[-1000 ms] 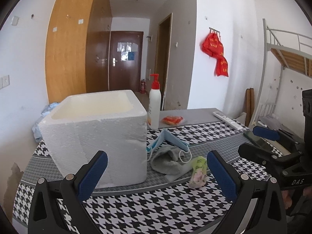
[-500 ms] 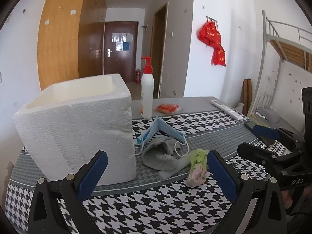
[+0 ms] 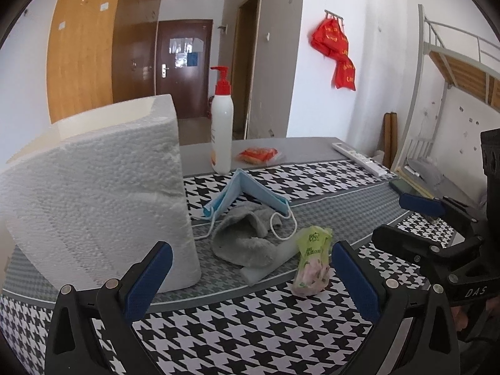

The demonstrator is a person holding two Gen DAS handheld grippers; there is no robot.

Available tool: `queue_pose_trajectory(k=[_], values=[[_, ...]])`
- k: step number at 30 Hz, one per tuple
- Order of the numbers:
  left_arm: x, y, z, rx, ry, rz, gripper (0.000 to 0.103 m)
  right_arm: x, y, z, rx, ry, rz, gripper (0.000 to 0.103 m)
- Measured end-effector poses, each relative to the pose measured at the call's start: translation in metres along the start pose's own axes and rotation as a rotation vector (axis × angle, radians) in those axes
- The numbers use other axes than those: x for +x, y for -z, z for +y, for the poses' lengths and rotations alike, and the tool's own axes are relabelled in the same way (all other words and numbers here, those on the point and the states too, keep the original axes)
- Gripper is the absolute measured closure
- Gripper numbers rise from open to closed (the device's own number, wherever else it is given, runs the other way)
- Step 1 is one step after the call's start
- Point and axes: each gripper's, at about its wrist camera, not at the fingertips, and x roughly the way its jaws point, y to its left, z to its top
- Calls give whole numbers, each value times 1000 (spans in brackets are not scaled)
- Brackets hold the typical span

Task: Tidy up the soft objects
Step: 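Move both tools toward the grey cloth and green snack packet, then lower left tool onto the grey cloth while right tool nears the green packet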

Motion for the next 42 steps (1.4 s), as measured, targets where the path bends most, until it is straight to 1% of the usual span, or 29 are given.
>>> queue_pose_trajectory(k=[15, 20, 23, 28, 32, 34, 35, 41, 42], values=[[23, -2, -11, 21, 44, 54, 1, 6, 4, -21, 36, 16, 16, 4], [36, -4, -14, 17, 39, 83, 2, 7, 7, -29, 50, 21, 21, 4], [43, -5, -16, 27, 22, 96, 6, 9, 8, -33, 60, 19, 24, 4], [56, -5, -18, 27, 14, 136, 16, 12, 11, -37, 72, 9, 32, 4], [63, -6, -16, 9, -13, 156, 18, 14, 12, -38, 69, -2, 34, 4], [68, -6, -15, 6, -35, 170, 26, 15, 12, -37, 67, -7, 37, 4], [70, -6, -14, 5, -43, 174, 28, 16, 12, -37, 67, -9, 39, 4], [81, -5, -11, -12, -61, 210, 31, 19, 13, -36, 64, -20, 47, 4], [84, -4, -10, -17, -54, 228, 36, 20, 12, -36, 62, -20, 49, 4]])
